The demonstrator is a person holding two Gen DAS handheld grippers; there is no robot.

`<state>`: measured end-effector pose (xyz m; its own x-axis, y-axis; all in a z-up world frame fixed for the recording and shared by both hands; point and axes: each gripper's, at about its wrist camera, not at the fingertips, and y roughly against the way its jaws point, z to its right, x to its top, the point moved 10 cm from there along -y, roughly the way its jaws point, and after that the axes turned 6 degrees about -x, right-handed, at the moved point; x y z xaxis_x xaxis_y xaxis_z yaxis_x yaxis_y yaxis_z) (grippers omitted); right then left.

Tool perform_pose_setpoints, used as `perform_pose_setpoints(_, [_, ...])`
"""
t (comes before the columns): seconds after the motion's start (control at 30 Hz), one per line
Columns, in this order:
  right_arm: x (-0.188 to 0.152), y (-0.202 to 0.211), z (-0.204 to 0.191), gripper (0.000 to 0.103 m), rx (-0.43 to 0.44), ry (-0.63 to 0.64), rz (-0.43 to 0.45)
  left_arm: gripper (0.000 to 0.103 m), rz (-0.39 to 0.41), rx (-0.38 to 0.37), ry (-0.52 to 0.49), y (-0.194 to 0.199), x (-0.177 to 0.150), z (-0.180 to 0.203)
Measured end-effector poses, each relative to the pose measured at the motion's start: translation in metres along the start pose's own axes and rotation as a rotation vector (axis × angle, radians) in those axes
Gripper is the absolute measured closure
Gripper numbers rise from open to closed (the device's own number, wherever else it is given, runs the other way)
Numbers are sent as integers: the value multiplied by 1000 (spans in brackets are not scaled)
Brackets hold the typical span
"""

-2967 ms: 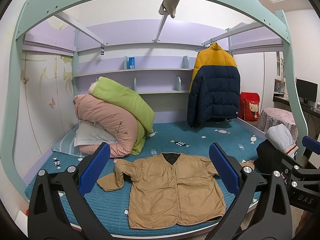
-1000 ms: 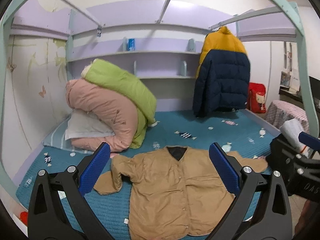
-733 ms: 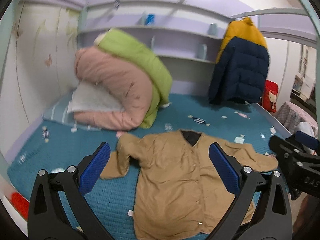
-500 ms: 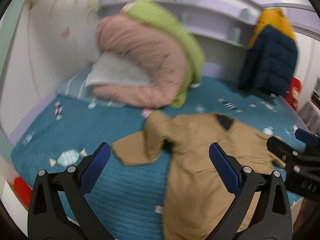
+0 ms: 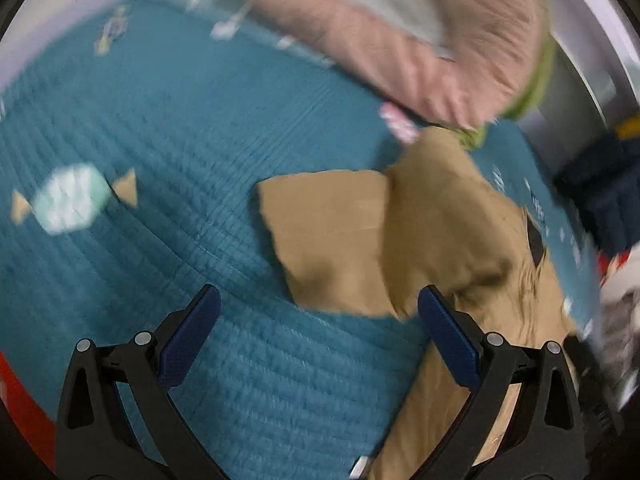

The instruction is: Fold large clothes

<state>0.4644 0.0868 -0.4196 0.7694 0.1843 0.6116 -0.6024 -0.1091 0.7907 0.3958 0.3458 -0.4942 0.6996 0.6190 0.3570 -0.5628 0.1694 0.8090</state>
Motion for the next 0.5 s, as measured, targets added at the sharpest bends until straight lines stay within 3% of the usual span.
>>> perform_pose_setpoints(0.1, [-2,-24,2,13,34,-34,-22,5,1,56,30,-22,12,-25])
perform_pose_setpoints(0.2, [-5,-40,-1,34,66,-43,-25,5,-54,64,58,-46,10,-36])
perform_pose_setpoints(0.3, [-8,-53,-6,47,97,-53,-41,5,-54,103,38,-58,12,-35])
perform_pose_setpoints(0.43, [-9,-65,-10,53,146,-81,-44,6,-36,78,-10,-65,16,-17])
perform_pose_setpoints(0.5, [-7,-68,-12,53,169,-86,-45,29,-45,109,-58,-72,15,-14])
